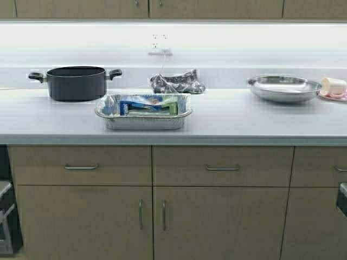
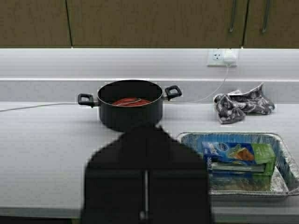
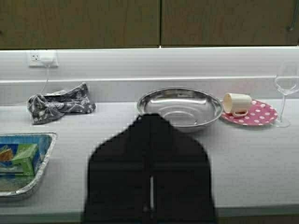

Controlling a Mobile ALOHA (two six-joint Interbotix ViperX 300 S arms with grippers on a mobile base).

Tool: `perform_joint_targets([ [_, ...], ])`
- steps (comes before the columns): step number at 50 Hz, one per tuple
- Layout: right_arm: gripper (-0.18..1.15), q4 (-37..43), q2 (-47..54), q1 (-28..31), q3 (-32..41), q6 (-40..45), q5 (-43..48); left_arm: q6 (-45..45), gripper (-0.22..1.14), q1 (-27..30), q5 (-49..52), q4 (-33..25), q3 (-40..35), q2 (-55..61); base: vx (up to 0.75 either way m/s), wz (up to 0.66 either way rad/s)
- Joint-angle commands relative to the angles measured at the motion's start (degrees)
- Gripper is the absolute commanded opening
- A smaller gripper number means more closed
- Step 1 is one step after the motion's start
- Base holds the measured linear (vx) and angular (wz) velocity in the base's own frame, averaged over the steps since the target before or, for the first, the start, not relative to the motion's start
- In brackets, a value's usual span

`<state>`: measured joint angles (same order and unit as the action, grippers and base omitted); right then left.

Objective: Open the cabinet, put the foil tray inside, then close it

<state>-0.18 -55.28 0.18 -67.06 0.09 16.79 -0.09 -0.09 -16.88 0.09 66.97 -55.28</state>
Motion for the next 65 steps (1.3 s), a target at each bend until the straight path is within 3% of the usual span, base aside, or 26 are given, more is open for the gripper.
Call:
perform_joint_targets([
  [1,0.04,-0.09,0.62,0.35,-0.62,0.53,-0.09,-1.76,-0.01,-1.23,-0.26,0.00,1.05,-0.44,0.09,0.00],
  [5,0.09,-0.26,0.97,1.05,-0.79,0.79,-0.18,-2.81,0.07,-1.32,-0.44,0.00,2.29,-0.97,0.12,0.00],
  [65,0.05,-1.67,1.14,2.99,-1.05,1.05,-0.35,-2.64,0.03,-1.32,-4.13,0.70,1.67,2.99,0.25,0.09],
])
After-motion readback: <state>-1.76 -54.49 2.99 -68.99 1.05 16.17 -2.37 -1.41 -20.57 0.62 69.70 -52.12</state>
